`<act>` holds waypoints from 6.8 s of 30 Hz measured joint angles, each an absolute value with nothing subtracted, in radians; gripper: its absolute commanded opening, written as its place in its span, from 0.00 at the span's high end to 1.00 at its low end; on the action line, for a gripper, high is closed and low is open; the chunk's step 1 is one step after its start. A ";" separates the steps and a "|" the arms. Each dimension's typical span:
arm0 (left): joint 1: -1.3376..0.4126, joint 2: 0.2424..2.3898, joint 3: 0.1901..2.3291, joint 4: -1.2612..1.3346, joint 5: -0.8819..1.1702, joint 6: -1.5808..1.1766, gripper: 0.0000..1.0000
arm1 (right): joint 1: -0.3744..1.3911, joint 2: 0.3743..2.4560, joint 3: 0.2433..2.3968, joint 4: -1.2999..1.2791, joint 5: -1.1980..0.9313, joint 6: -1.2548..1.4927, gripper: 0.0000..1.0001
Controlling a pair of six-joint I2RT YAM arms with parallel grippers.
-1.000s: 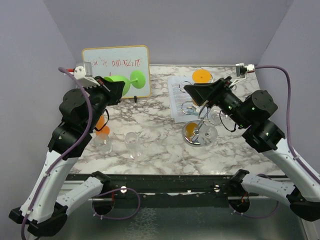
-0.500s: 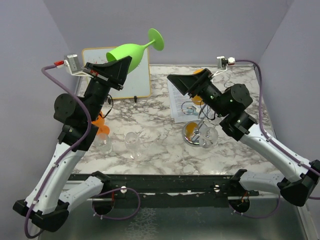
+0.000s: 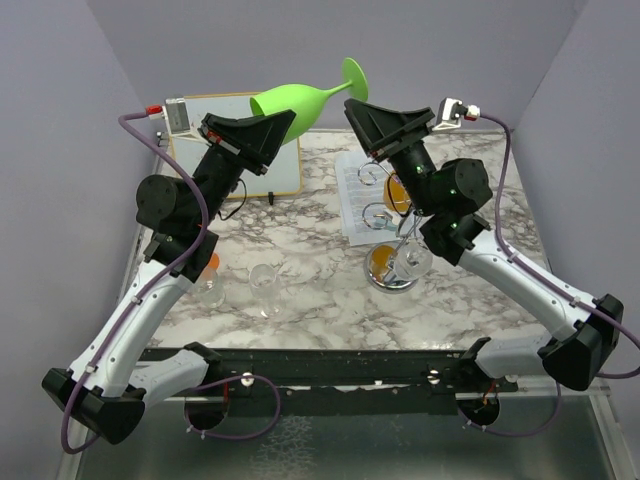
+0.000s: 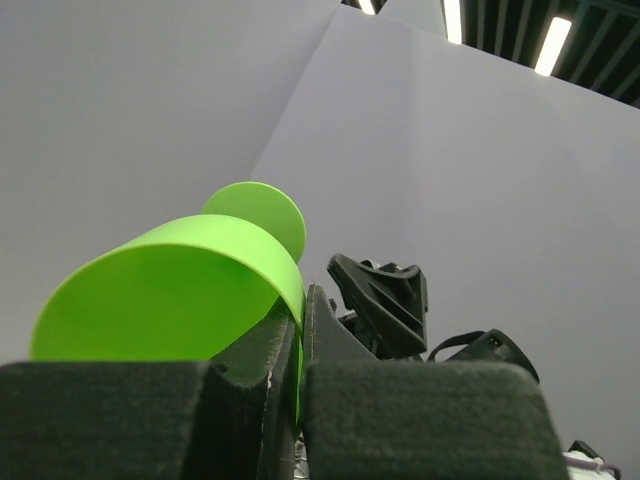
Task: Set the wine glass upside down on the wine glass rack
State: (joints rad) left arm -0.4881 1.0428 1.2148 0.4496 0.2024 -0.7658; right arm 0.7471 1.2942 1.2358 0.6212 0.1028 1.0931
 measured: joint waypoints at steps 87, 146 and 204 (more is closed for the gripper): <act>-0.491 1.013 1.375 -0.049 0.223 -0.981 0.25 | 0.767 1.380 1.218 0.701 -0.297 0.052 0.99; -0.491 0.989 1.410 -0.221 0.234 -0.779 1.00 | 0.767 0.854 1.106 0.254 -0.316 0.126 0.42; -0.639 1.519 1.523 -0.121 0.493 -1.028 1.00 | 0.767 0.664 0.956 0.226 -0.070 0.411 0.42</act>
